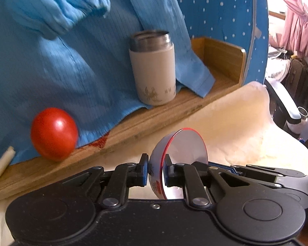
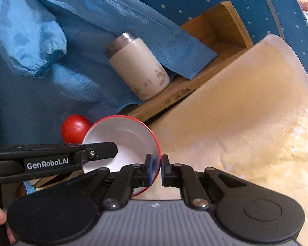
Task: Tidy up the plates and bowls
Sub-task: 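Lift the small white bowl with both grippers and carry it over the steel bowl, then lower the small white bowl into the bowl stack and open both grippers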
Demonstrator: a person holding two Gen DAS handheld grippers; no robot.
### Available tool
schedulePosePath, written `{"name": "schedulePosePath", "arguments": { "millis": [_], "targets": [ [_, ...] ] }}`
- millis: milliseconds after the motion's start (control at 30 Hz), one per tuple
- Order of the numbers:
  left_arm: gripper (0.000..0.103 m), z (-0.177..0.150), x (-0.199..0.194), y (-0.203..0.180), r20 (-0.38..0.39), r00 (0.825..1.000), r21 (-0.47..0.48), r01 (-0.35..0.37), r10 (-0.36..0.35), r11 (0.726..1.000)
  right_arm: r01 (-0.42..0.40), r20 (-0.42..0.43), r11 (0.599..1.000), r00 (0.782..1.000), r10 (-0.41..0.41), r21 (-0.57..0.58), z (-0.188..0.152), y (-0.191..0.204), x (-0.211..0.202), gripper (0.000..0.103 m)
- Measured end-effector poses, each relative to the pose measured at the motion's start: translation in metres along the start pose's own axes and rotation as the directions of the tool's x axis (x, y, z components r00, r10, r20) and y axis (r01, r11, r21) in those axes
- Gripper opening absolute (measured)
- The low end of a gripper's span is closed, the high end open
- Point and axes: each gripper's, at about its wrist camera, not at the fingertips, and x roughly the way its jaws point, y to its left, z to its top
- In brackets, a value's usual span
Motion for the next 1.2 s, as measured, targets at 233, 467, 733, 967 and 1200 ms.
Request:
{"name": "schedulePosePath", "arguments": {
  "millis": [233,467,733,967,1200],
  "targets": [
    [0.015,-0.004,-0.024,0.029,0.020,1.000,-0.098,0.011,-0.009,0.995,-0.035,-0.029,0.999,0.999,0.034,-0.027,0.012,0.030,-0.003,0.009],
    [0.016,-0.014,-0.051,0.074,0.040,0.999,-0.215,-0.021,0.031,0.976,-0.095,-0.072,0.990,0.994,0.087,-0.108,0.021,0.082,0.005,0.009],
    [0.016,-0.043,-0.041,0.116,-0.039,0.999,-0.369,-0.001,-0.014,0.929,-0.109,-0.163,0.985,0.983,0.087,-0.131,0.000,0.106,0.025,0.009],
    [0.017,-0.054,-0.029,0.123,-0.056,0.998,-0.392,0.009,-0.033,0.920,-0.082,-0.185,0.985,0.981,0.053,-0.155,-0.009,0.109,0.030,0.010],
    [0.018,-0.063,-0.024,0.131,-0.060,0.997,-0.429,0.025,-0.056,0.903,-0.058,-0.201,0.975,0.980,0.014,-0.214,-0.011,0.118,0.039,0.011]
  ]
}}
